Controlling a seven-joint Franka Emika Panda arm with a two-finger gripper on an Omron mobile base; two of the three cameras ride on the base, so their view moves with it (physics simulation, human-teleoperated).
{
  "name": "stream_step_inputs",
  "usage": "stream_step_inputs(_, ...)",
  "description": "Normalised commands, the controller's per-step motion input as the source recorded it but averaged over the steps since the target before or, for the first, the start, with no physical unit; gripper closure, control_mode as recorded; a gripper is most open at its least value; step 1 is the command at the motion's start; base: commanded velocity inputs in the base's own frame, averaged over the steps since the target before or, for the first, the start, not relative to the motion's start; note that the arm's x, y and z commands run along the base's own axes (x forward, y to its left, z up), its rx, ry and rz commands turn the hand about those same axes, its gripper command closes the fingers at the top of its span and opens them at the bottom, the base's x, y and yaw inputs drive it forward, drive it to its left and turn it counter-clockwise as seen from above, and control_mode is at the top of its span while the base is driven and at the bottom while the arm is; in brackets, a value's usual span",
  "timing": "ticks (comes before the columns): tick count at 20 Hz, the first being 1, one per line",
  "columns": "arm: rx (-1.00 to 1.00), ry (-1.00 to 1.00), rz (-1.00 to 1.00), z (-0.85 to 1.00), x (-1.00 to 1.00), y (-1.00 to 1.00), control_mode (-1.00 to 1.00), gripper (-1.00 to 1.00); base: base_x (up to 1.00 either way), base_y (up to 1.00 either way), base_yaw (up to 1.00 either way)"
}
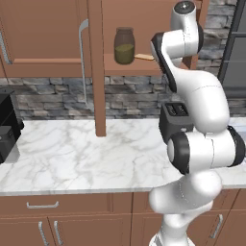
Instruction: Pick the jar and jar from the dining table and place them in the open cabinet. Close the cabinet after placing the objects.
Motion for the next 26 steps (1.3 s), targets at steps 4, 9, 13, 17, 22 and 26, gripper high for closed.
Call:
stream_step_inputs(4, 0.00, 0.00, 0.00, -0.11, 0.21, -0.08, -1.00, 1.00, 0.00, 0.00, 0.00)
stream_step_inputs(9, 0.00, 0.01, 0.00, -0.14, 0.23, -0.02, -1.00, 1.00, 0.00, 0.00, 0.00)
stream_step_inputs(13, 0.00, 0.02, 0.00, -0.15, 0.24, 0.00, -1.00, 1.00, 0.00, 0.00, 0.00)
stream_step_inputs(17, 0.00, 0.02, 0.00, -0.14, 0.24, 0.00, -1.00, 1.00, 0.00, 0.00, 0.00)
stream_step_inputs(22, 0.00, 0.00, 0.00, -0.09, 0.15, 0.00, -1.00, -1.00, 0.00, 0.00, 0.00)
stream_step_inputs(26, 0.00, -0.01, 0.00, -0.01, 0.03, -0.05, -1.00, -1.00, 0.00, 0.00, 0.00)
